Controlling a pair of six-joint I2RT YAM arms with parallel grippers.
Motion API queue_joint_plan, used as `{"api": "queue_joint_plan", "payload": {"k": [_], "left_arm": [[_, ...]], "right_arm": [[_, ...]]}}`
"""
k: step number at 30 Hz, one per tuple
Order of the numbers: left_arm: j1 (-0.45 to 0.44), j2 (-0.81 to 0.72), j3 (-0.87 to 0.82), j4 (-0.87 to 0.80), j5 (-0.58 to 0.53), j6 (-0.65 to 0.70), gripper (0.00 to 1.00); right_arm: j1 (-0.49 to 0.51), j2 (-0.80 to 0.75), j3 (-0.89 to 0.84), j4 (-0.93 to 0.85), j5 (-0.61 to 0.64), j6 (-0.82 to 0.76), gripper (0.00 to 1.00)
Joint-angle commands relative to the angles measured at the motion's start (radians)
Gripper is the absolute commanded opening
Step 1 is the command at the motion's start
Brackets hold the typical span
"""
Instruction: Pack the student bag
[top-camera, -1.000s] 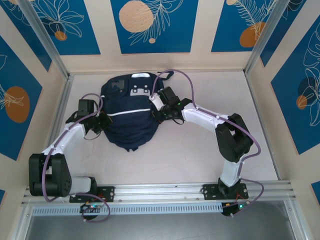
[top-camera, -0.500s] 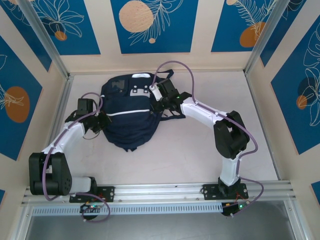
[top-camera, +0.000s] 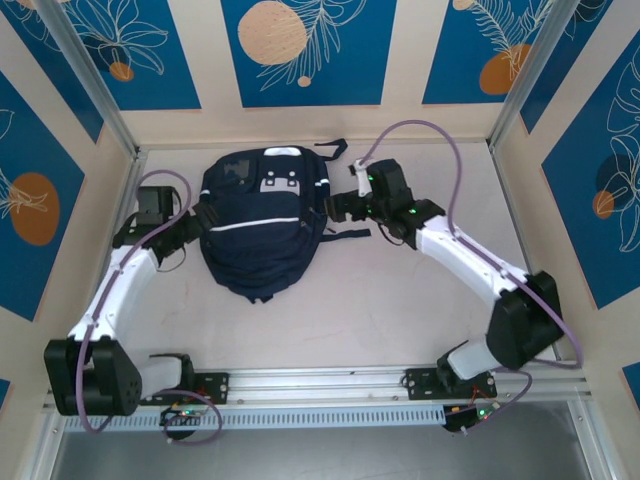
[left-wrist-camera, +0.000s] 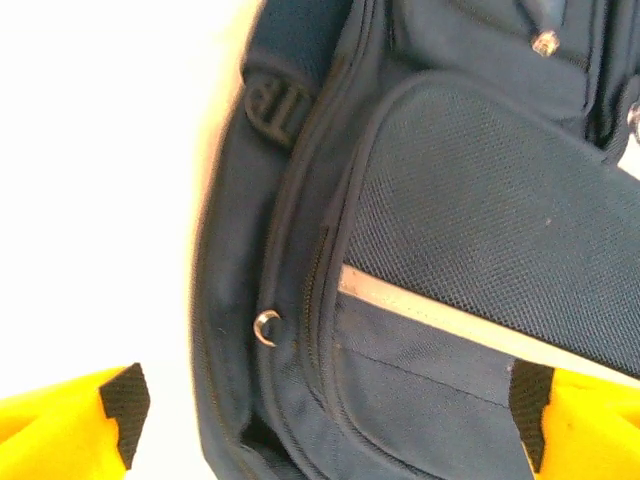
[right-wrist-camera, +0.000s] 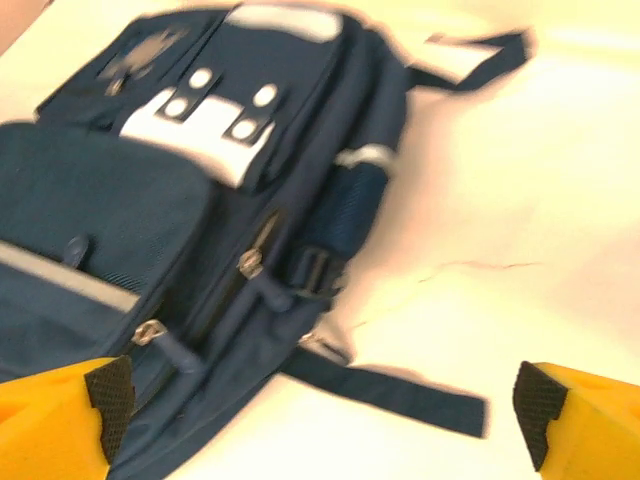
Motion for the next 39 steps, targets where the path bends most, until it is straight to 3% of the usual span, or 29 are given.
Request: {"api": "queue_joint_plan", "payload": {"k": [1,5,7,13,20,24,31,39], "left_arm": [[0.017,-0.063,-0.016,0.046,-0.204,0.076,1.0],[0.017,-0.113,-0.128,0.174,-0.358,0.154,0.99],[0.016,-0.13,-0.232,0.334,-0.373,0.251,0.99],[0.017,-0.118,-0.416,0.573,-0.459,0.312,1.0],[0.017,-0.029,-0.533,0.806,-0.416,0.473,1.0],[0.017,0.041,-0.551,0.904,-0.349,0.519,1.0],[0.016,0.12,-0.562,1.058,-0.147,0.553,1.0],[0.004,0.211,-0.551,1.205,-0.067,0.547,1.0]], "right_arm": [[-0.044,-0.082,-0.077,0.116,0.237,0.006,0.99],[-0.123,-0.144,-0.19,0.231,0.367,-0.019,1.0],[-0.173,-0.177,-0.267,0.311,0.404,-0.022,1.0],[-0.336,-0.184,-0.445,0.444,0.39,-0.006,1.0],[-0.387,-0.084,-0.545,0.554,0.361,-0.078,0.99],[-0.39,-0.063,-0.593,0.636,0.284,-0.115,0.99],[-0.396,-0.044,-0.669,0.817,0.117,-0.125,0.99],[-0.412,0.033,-0.734,1.012,0.01,-0.146,0.99]]}}
